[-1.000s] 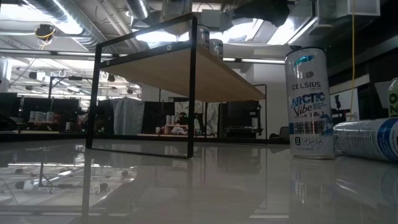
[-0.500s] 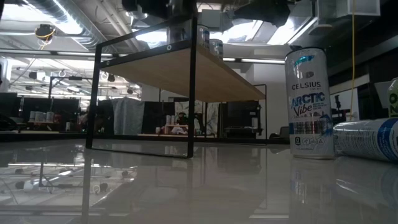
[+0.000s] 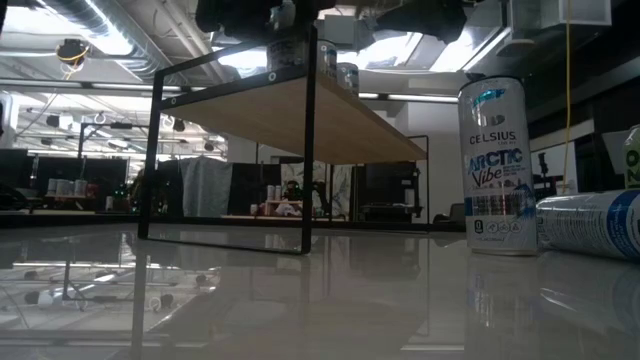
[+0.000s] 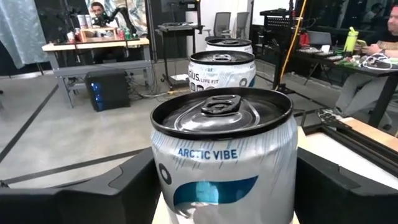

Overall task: Place canned beverage on shelf
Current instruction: Put the bottom left white soda can on the shelf

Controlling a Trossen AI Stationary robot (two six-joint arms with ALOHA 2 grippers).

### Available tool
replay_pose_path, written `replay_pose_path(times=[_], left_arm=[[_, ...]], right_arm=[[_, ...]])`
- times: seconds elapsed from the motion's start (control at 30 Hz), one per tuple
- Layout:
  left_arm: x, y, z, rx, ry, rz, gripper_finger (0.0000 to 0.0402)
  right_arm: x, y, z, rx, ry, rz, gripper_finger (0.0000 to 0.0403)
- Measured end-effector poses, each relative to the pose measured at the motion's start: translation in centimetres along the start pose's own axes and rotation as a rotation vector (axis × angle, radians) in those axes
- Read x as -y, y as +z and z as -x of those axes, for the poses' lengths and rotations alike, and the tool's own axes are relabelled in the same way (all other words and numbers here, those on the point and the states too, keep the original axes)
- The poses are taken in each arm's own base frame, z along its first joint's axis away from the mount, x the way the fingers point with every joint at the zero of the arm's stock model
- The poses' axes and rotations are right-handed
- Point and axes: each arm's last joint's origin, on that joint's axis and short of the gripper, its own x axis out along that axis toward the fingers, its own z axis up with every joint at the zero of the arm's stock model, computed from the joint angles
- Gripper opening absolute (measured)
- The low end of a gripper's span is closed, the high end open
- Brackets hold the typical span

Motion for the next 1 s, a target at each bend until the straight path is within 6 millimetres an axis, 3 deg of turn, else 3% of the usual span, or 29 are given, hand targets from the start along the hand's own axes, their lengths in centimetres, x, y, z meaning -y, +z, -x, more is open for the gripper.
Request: replay_pose_path(times=[1.0], left_arm=[[0.62, 0.50, -0.04, -0.035, -0.042, 0.088, 0.0299]], right_arm=[[0.00, 0.00, 0.00, 0.000, 0.000, 0.000, 0.0386]])
